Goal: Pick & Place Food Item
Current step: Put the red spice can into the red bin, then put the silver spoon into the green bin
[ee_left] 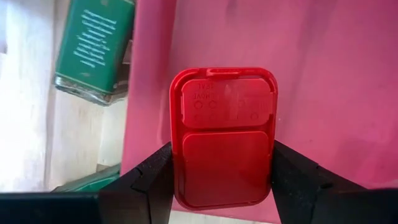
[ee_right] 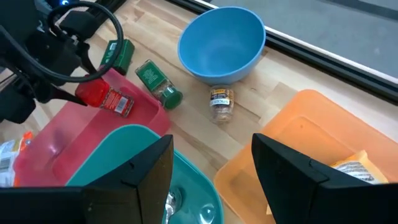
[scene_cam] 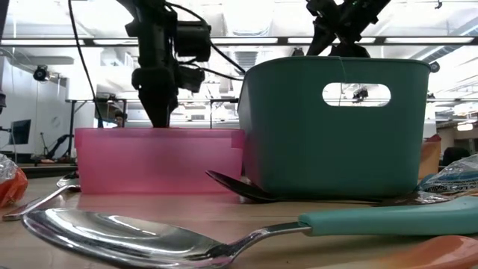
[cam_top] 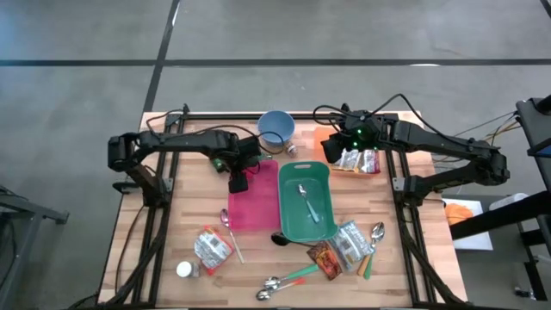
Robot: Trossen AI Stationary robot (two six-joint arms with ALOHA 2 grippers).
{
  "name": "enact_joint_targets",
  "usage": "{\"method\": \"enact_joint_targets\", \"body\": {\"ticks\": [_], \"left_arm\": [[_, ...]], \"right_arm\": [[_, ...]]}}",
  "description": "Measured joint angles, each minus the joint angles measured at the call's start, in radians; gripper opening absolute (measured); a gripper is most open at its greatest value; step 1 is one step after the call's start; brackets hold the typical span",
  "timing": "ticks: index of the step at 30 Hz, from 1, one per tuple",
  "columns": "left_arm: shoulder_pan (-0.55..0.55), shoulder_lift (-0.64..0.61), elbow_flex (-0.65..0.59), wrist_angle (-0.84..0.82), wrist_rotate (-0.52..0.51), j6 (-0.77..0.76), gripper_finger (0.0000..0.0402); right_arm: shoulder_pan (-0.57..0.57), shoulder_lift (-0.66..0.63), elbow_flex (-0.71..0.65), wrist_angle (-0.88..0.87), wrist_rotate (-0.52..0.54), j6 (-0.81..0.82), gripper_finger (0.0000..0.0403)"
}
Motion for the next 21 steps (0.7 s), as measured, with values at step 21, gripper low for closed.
{"method": "enact_joint_targets", "body": {"ticks": [21], "left_arm": [[0.008,0.016,0.001,0.001,-0.016,-0.028,0.0331]], "right_arm": [[0.0,0.0,0.0,0.001,0.001,-0.018,0.0215]]}}
